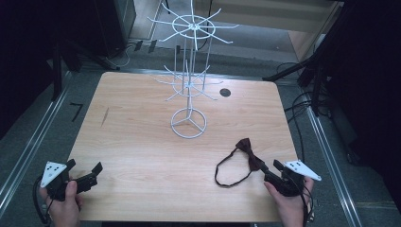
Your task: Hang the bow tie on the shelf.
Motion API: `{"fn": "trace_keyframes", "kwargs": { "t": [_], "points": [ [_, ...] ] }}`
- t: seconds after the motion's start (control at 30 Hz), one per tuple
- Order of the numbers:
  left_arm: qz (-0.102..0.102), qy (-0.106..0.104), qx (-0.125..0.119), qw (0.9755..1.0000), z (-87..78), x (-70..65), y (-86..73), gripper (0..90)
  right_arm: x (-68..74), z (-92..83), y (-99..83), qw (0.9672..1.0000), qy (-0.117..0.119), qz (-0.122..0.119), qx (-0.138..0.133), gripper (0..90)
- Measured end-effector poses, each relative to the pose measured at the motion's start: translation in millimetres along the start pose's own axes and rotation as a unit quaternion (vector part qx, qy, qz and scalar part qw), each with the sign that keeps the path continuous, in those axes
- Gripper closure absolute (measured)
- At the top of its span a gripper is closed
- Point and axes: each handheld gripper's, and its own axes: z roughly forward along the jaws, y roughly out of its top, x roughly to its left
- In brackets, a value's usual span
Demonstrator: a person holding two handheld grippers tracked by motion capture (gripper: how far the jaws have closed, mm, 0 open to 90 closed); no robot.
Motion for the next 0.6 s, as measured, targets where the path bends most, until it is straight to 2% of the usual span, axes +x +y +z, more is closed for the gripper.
{"fn": "trace_keyframes", "kwargs": {
  "t": [0.07,0.13,0.23,0.6],
  "points": [
    [0.0,-0.001,0.0,1.0,-0.1,0.2,0.0,0.0,3.0,3.3,1.7,1.0,-0.004,0.0,0.007,48.7],
    [-0.001,-0.002,-0.001,1.0,0.0,0.4,-0.1,0.0,7.9,15.1,7.2,0.9995,-0.002,0.014,0.03,51.0],
    [0.001,-0.001,0.0,1.0,0.3,-0.1,0.0,0.0,11.1,23.6,12.4,0.999,0.0,0.02,0.04,51.2],
    [0.005,-0.003,0.003,1.0,0.9,-1.0,0.2,0.0,16.2,40.9,20.5,0.998,0.007,0.021,0.059,51.0]
  ]
}}
